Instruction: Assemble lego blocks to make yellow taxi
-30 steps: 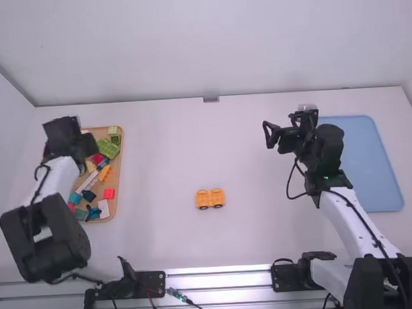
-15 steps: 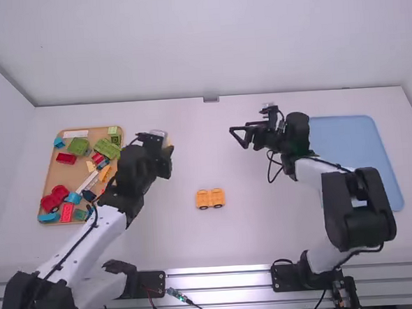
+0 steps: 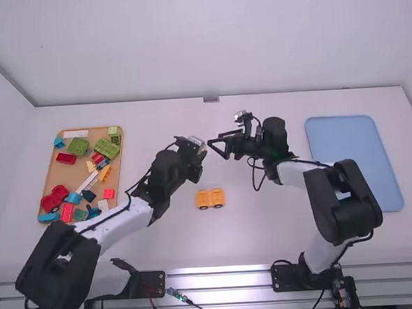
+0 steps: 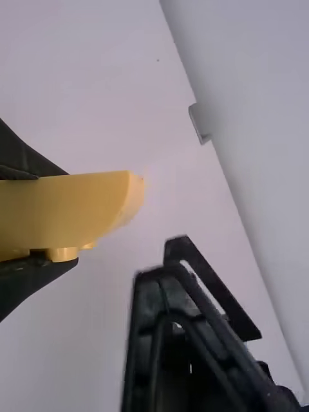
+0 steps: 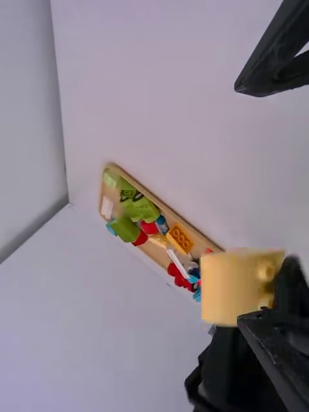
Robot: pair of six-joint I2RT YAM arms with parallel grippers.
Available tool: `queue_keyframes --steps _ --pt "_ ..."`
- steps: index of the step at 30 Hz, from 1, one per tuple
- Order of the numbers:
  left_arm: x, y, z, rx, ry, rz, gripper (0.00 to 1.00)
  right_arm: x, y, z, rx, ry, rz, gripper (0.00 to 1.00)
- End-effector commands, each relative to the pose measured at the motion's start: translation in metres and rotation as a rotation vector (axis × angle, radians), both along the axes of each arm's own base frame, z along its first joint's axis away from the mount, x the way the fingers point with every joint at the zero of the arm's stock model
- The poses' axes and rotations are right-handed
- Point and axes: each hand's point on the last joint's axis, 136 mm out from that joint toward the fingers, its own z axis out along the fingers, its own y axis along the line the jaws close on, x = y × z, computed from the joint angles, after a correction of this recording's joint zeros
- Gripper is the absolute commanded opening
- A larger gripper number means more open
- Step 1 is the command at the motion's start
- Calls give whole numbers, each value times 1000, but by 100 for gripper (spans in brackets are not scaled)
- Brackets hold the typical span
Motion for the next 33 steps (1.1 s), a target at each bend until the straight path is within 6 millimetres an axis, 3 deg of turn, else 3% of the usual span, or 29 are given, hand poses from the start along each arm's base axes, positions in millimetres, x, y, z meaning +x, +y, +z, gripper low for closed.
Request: queue_keyframes --steps 1,6,19,29,33 --pt "6 1 -10 12 7 20 2 5 6 5 6 -10 1 82" --pt "11 -11 -8 -20 15 -7 2 1 13 4 -2 -18 9 77" --pt "17 -14 4 -43 -18 -6 2 3 16 -2 -22 -1 -21 75" --pt "12 -25 8 -62 -25 -73 2 -5 28 -2 -30 -25 13 59" --pt "12 -25 7 -37 -35 -84 2 -9 32 3 -14 -37 39 59"
